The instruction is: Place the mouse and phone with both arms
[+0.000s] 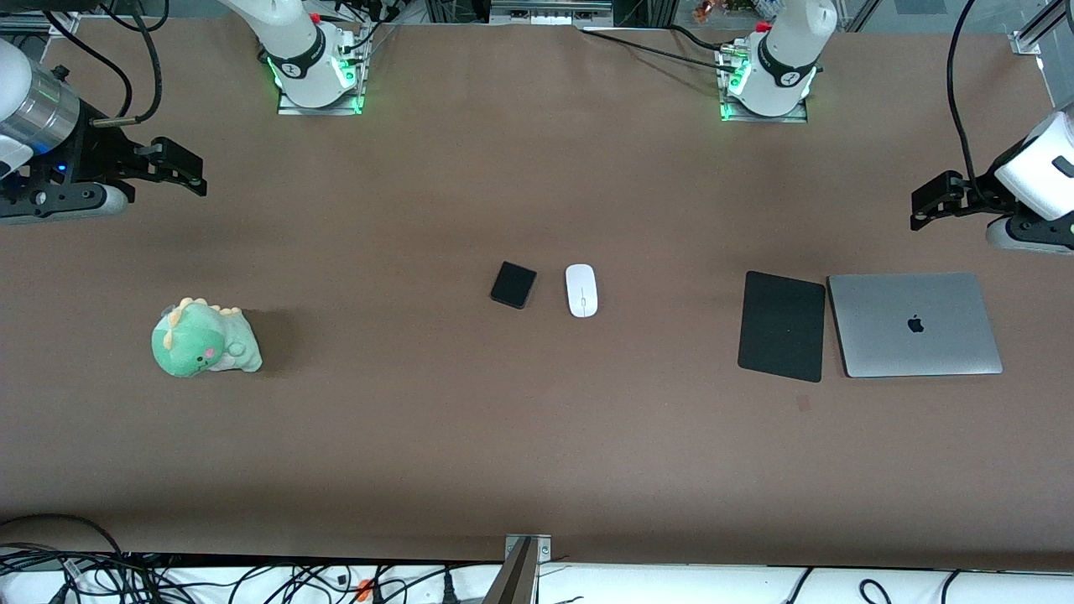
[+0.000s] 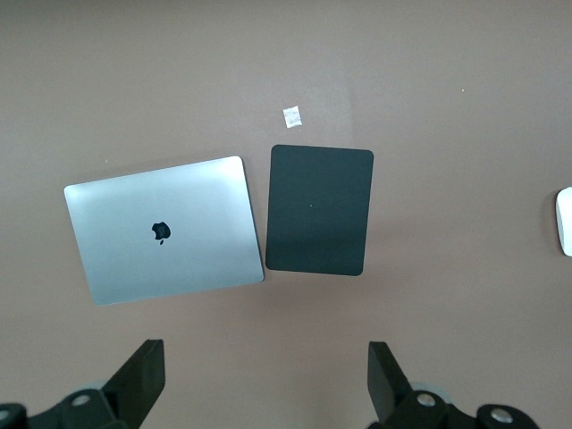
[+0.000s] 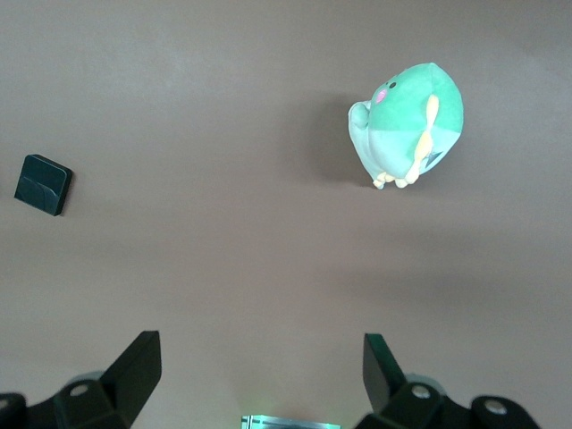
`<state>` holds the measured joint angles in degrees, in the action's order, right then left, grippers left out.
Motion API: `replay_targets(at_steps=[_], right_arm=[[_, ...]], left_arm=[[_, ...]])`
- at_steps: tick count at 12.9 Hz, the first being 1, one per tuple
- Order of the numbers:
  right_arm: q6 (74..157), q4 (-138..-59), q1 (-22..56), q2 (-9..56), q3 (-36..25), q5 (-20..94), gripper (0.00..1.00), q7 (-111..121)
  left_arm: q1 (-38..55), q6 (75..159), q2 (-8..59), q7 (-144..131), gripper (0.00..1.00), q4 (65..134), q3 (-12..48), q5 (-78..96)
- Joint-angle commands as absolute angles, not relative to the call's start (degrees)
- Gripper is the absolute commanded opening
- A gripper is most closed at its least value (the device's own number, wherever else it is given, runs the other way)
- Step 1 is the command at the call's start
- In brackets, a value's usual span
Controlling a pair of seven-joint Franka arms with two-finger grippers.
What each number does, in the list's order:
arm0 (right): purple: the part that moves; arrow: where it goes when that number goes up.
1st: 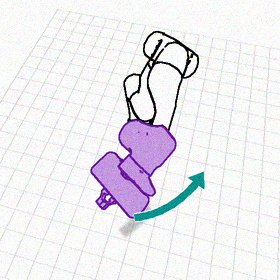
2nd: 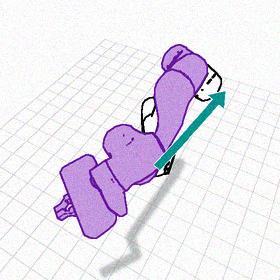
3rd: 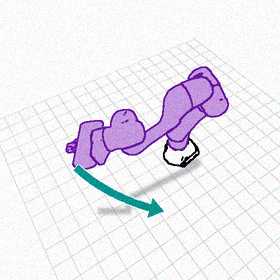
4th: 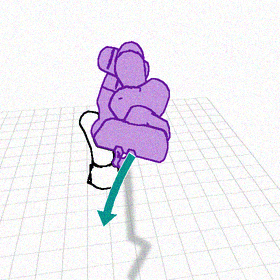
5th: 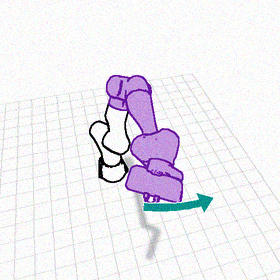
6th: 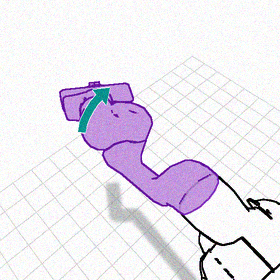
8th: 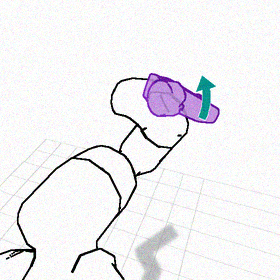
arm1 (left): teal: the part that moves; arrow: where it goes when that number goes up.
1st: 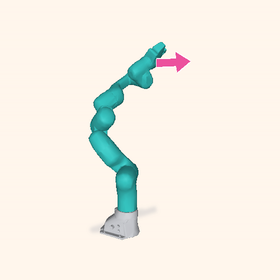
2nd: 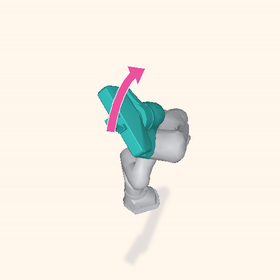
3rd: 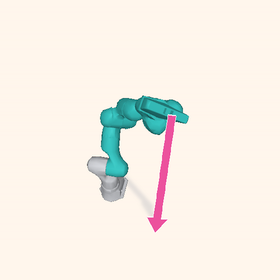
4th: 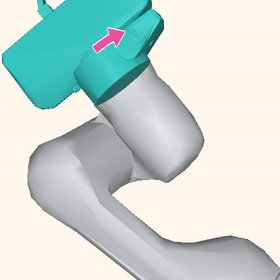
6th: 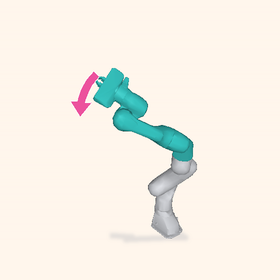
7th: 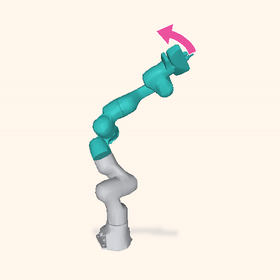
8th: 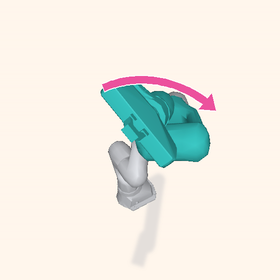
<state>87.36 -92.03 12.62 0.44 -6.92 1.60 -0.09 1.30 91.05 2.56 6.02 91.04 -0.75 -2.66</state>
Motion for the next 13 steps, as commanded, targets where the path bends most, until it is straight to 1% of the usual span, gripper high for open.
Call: replay_targets(at_steps=[1,9,11,13], right_arm=[[87.45,-91.32,11.86,0.44,-6.33,1.93,1.00,0.79],[87.54,-91.49,11.87,0.70,-6.33,1.93,1.00,0.79],[87.54,-91.49,11.78,0.70,-6.33,1.93,1.00,0.79],[87.54,-91.49,11.78,0.79,-6.33,2.02,1.00,0.79]], left_arm=[[1.93,90.88,2.20,6.24,1.00,90.97,-1.49,-1.67],[1.93,90.97,2.11,5.55,1.00,90.88,-1.32,-2.20],[1.93,90.62,2.20,5.19,1.00,91.40,-0.71,-1.94],[1.93,90.53,2.90,1.78,1.00,92.37,1.31,-1.67]])
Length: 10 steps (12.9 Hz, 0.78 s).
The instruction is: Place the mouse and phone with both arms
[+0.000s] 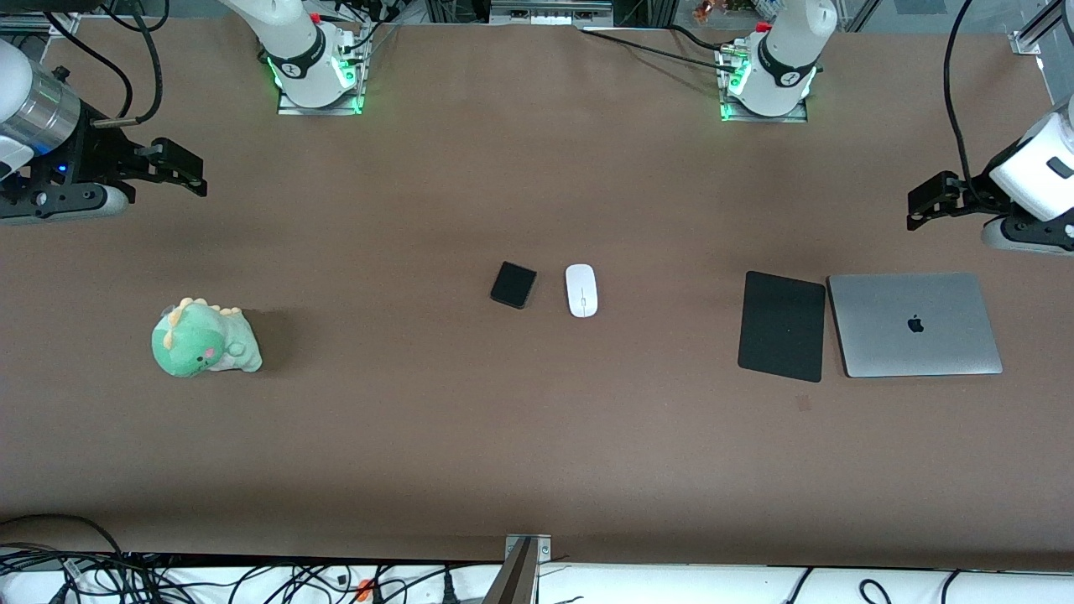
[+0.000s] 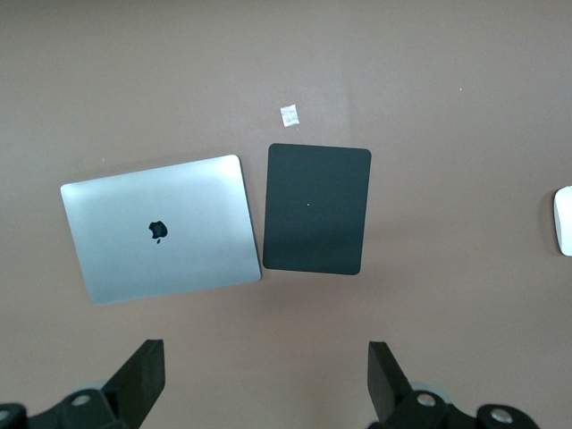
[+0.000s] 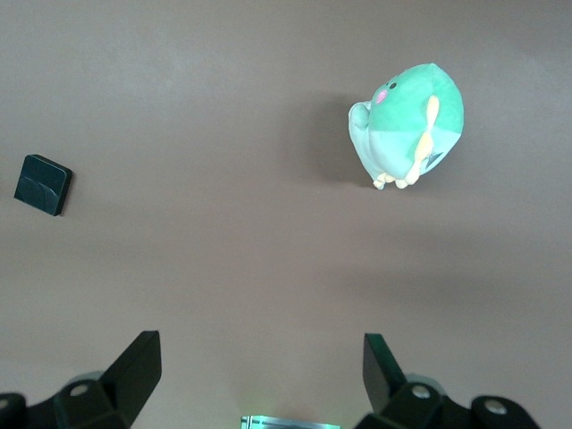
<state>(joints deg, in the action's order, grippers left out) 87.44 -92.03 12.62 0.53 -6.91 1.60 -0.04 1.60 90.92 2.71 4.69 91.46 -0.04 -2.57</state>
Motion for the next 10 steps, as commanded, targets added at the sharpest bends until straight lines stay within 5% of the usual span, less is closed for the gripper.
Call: replay_targets(at_steps=[1,6,10], right_arm=[[87.54,-91.58,11.78,0.79,-6.33,2.02,1.00,0.79],[87.54,-91.49,11.78,0.97,-6.42,1.93,1.00,0.88],[87.80,-91.58,11.78,1.05,-6.42,1.93,1.00,0.88]], left_arm=[[2.11,90.61,3.42,0.37,1.00,92.63,2.54,-1.58],[7.45,93.85,9.13,-7.36,1.00,92.73,7.81,-0.71],[11.41,104.56,14.23,-22.11,1.00,94.92,12.65,-0.62]])
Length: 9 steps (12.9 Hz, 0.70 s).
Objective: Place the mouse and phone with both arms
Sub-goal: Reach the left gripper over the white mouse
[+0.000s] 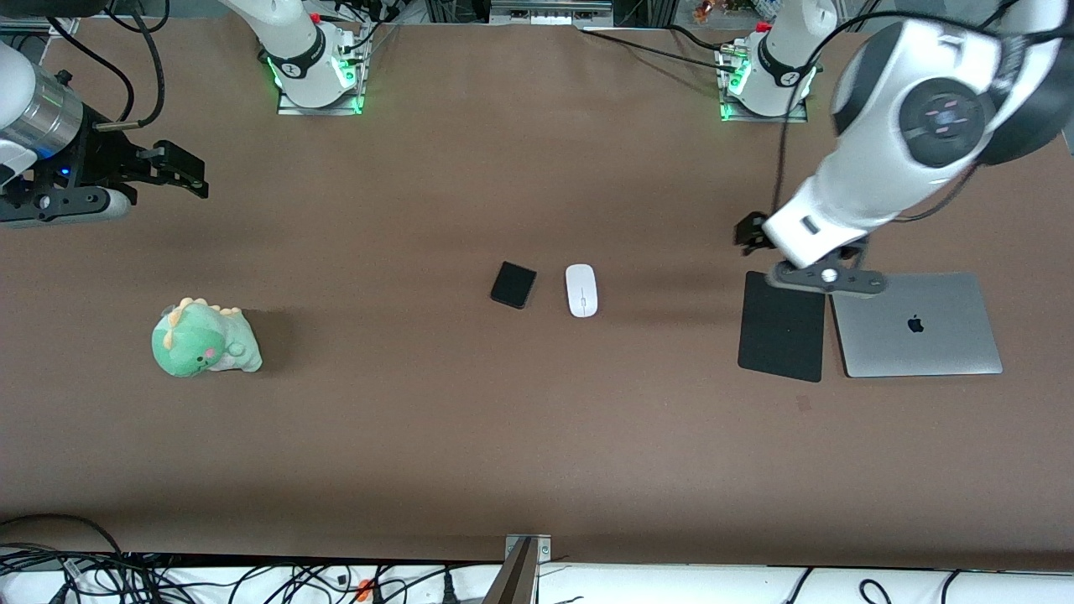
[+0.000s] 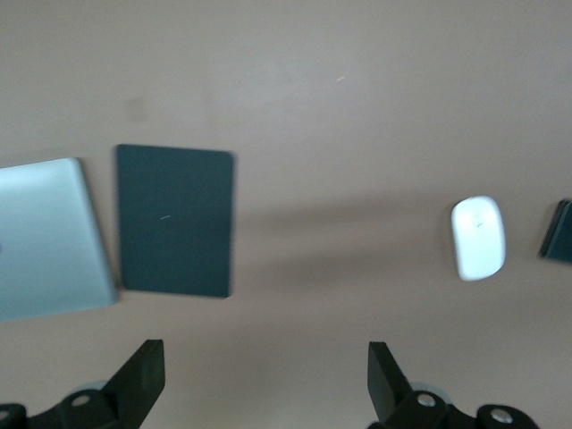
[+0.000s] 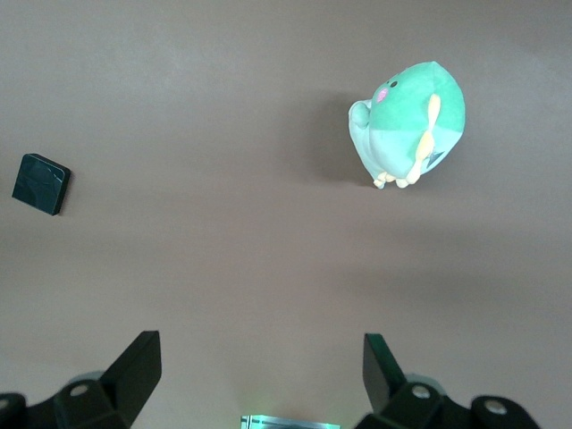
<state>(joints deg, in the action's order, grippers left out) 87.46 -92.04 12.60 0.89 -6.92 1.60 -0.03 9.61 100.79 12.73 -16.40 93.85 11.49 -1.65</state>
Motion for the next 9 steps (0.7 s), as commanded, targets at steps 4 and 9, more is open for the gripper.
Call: replay_targets(at_steps=[4,9], right_arm=[[87.80,-91.67,11.78,1.05,-6.42,1.93,1.00,0.88],[87.80,-91.76,11.78,1.05,-6.42,1.93,1.00,0.88]], left_arm=[[18.96,112.30,20.99,-32.95,1.00,95.18,14.50,-1.40],[23.55,129.34,26.71,-33.22,1.00,102.98,14.76,-1.32]])
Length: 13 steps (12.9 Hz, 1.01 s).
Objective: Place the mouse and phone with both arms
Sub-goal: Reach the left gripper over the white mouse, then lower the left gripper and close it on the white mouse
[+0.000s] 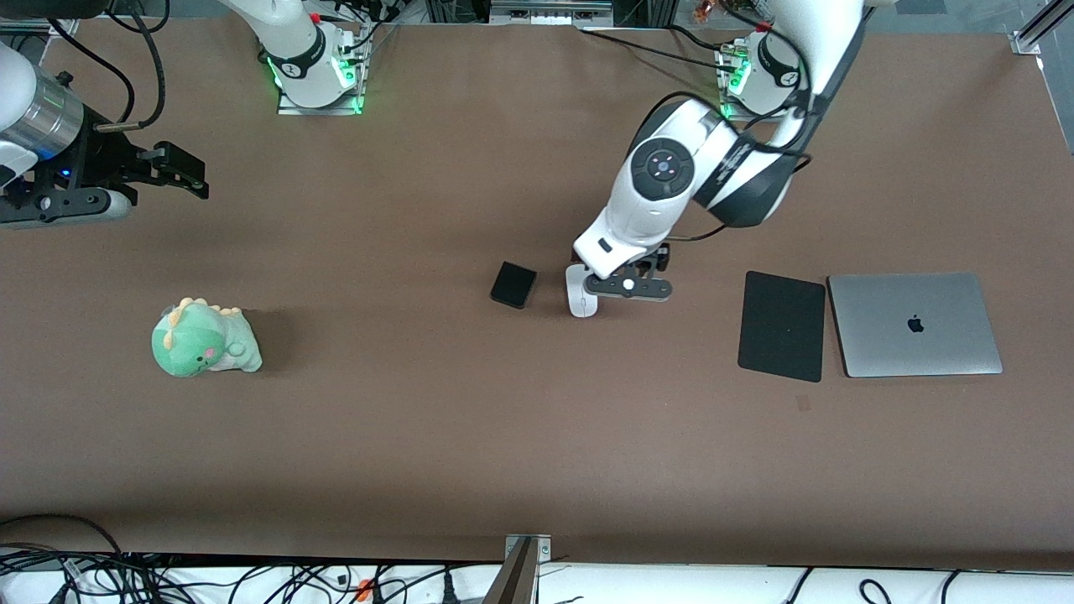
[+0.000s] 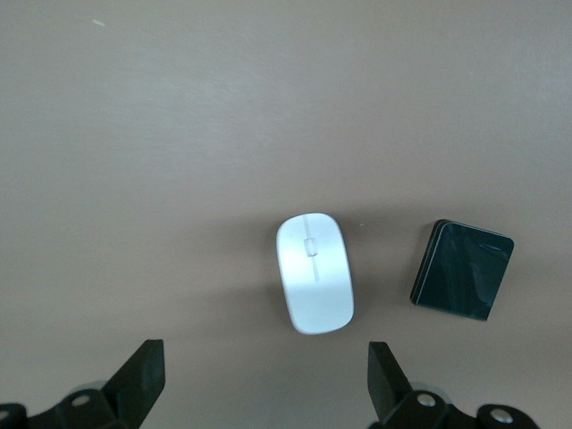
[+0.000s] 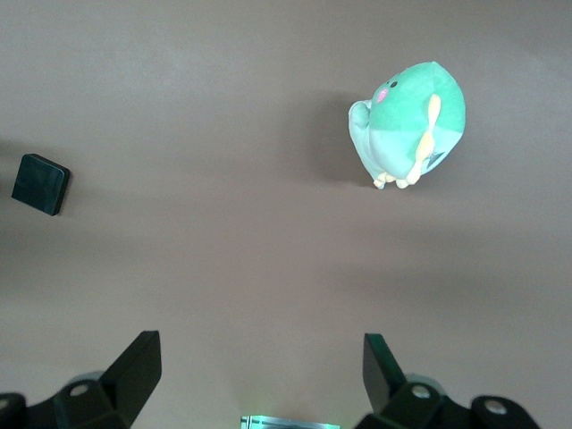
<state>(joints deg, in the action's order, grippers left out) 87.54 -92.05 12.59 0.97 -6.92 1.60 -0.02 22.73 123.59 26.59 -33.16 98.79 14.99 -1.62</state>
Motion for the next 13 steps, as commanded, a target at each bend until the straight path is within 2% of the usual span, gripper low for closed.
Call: replay_targets(at_steps=[1,6,13], right_arm=[[87.80,-91.76,11.78,1.05,-6.42,1.93,1.00,0.88],[87.80,-91.76,11.78,1.05,-6.42,1.93,1.00,0.88],[87.89,-91.85,11.78,1.41,-6.42,1.93,1.00,0.88]], left_arm=[[24.16,132.68,27.85,-33.14,1.00,104.66,14.68,-1.32],[28.39,139.56,34.09,-36.29,1.00,105.47,13.89,-2.36],[31.29,144.32,37.61,-43.07,1.00,104.68,9.23,-8.17]])
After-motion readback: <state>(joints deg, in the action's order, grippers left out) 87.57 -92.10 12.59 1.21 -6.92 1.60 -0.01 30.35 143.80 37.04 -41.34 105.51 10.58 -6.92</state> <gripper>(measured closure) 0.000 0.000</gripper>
